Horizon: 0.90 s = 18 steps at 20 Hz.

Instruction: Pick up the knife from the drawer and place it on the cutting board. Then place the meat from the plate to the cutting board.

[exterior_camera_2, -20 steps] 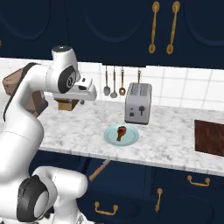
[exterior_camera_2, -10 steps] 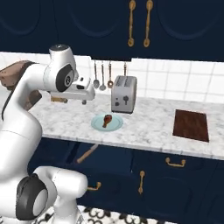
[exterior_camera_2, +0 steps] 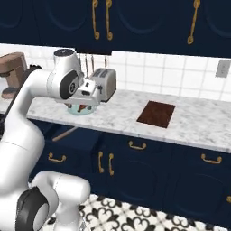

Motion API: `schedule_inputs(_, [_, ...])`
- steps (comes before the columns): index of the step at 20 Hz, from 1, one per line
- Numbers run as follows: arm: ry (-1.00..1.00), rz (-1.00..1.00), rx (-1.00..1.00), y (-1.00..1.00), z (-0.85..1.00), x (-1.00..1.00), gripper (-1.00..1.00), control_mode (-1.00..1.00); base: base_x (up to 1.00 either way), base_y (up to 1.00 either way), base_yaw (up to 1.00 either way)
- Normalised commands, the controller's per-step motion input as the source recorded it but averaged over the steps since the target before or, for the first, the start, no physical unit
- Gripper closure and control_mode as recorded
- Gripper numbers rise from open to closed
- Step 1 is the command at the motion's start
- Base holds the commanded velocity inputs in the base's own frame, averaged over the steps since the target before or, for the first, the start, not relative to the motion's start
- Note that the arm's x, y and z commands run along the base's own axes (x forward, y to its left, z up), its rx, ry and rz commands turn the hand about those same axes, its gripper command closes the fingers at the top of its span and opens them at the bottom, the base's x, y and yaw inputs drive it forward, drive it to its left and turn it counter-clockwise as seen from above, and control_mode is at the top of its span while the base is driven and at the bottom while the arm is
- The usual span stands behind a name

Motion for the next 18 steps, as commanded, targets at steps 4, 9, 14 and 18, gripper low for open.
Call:
schedule_inputs(4, [0.00, 0.00, 0.00, 0.00, 0.00, 0.00, -1.00, 1.00, 0.49, -1.00, 0.31])
schedule_inputs(9, [0.00, 0.00, 0.00, 0.00, 0.00, 0.00, -1.00, 1.00, 0.78, -0.41, 0.14])
schedule_inputs(14, [0.00, 0.00, 0.00, 0.00, 0.00, 0.00, -1.00, 1.00, 0.60, -0.10, 0.04])
schedule_inputs(18, [0.00, 0.00, 0.00, 0.00, 0.00, 0.00, -1.00, 1.00, 0.36, -0.32, 0.13])
